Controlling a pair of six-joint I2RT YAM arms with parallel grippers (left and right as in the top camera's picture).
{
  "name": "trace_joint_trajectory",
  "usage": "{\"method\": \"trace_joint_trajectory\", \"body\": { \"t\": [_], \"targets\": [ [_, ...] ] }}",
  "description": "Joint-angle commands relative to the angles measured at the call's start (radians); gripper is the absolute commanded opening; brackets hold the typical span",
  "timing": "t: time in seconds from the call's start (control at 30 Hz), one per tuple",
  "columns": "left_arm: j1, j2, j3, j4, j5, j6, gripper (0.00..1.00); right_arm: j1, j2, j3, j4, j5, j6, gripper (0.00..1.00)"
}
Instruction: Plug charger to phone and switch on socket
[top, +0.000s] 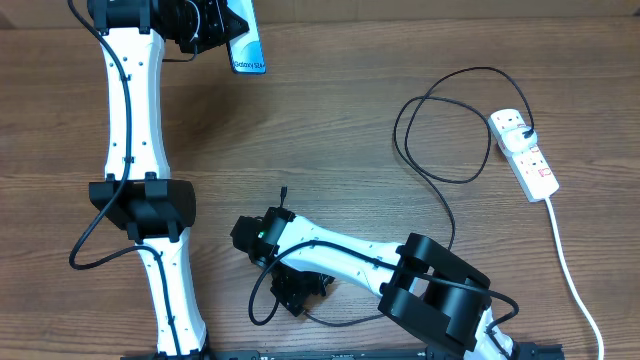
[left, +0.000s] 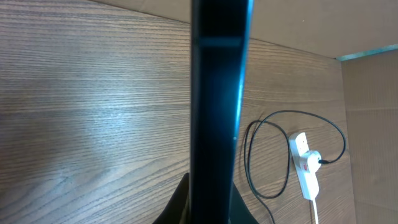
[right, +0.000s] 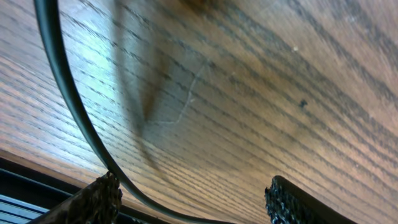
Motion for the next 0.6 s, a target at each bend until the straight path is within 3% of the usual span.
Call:
{"method": "trace_joint_trajectory", "body": {
  "t": [0.0,0.23,0.57],
  "targets": [
    [0.000,-0.033,0.022,0.003,0.009,-0.002,0.04,0.000,0.003,-0.044,0.005,0.032,-0.018,0.77],
    [0.000,-0.033,0.022,0.002,0.009,-0.002,0.04,-0.038,0.003,-0.101,-0.041,0.256,0.120,0.78],
    [-0.001,-0.033,0.022,0.000,0.010,-0.002,0.04,-0.255,0.003,-0.058,-0.162,0.272,0.216,0.76]
  ]
}}
